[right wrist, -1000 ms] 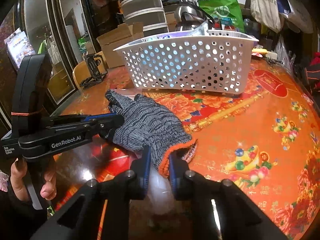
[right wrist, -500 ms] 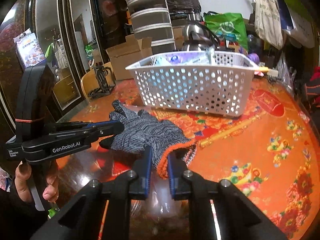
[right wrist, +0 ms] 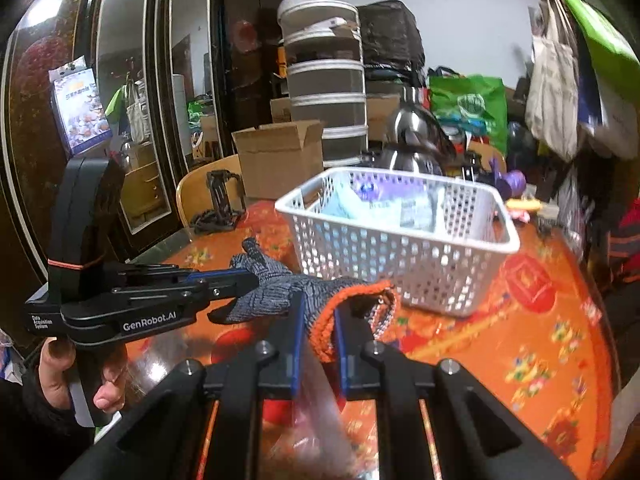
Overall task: Organize soft objects
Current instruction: 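Lift the gray knit glove over the basket and lower it inside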
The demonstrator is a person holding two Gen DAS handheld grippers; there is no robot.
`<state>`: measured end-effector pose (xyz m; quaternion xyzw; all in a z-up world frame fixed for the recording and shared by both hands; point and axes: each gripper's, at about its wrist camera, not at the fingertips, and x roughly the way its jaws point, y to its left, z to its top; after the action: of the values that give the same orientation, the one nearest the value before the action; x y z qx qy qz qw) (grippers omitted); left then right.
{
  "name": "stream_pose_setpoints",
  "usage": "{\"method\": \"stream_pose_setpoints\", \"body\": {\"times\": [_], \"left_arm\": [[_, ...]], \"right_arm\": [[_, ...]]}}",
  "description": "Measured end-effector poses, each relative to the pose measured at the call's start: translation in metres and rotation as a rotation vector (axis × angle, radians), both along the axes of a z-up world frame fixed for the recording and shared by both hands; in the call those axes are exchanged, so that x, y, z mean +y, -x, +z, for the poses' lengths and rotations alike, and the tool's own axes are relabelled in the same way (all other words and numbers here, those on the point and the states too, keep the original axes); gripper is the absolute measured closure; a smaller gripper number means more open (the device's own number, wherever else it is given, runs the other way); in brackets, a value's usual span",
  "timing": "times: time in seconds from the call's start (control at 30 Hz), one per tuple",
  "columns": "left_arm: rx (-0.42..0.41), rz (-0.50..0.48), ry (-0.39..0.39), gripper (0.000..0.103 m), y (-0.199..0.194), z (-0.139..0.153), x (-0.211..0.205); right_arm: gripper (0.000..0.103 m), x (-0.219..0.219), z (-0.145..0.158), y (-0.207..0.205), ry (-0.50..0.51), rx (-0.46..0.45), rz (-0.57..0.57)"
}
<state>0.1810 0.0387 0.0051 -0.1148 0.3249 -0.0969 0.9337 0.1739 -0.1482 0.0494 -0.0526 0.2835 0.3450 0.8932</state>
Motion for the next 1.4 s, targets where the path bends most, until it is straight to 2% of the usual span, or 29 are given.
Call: {"method": "stream_pose_setpoints", "body": {"times": [0.17,0.33,0.5,0.67,0.87,0.97,1.0,1.2,1.37,1.4], "left_arm": [[-0.023,-0.002,-0.007,0.099,-0.007,0.026,0.004],[-0.052,-0.004,-0.01,0.099,-0.021,0.067,0.01],[-0.091,0.014,-0.059,0.1,-0.045,0.109,0.008],[-0.1,0.023,-0.074,0.1,-0.086,0.141,0.006],[-0.138,0.053,-0.151,0.1,-0.139,0.162,-0.007],[-0.154,0.077,-0.186,0.1,-0.165,0.16,-0.011],[-0.137,0.081,-0.183,0.1,-0.175,0.155,-0.011],[-0.077,0.106,-0.219,0.1,-0.221,0.113,-0.021],[-0.032,0.118,-0.233,0.099,-0.237,0.083,-0.025],[-0.019,0.117,-0.224,0.096,-0.239,0.077,-0.025]], "right_arm": [[0.092,0.004,0.026,-0.015,-0.006,-0.023,0.003],[0.092,0.003,0.057,-0.035,-0.031,-0.037,0.007],[0.092,0.003,0.087,-0.069,-0.036,-0.05,-0.017],[0.092,0.001,0.098,-0.109,-0.034,-0.071,-0.073],[0.092,0.007,0.095,-0.156,-0.006,-0.12,-0.12],[0.092,0.013,0.081,-0.178,0.029,-0.146,-0.127],[0.092,0.015,0.074,-0.186,0.045,-0.139,-0.135],[0.092,0.028,0.033,-0.215,0.144,-0.147,-0.164],[0.092,0.025,0.01,-0.229,0.142,-0.092,-0.171],[0.092,0.023,0.005,-0.232,0.134,-0.064,-0.171]]}}
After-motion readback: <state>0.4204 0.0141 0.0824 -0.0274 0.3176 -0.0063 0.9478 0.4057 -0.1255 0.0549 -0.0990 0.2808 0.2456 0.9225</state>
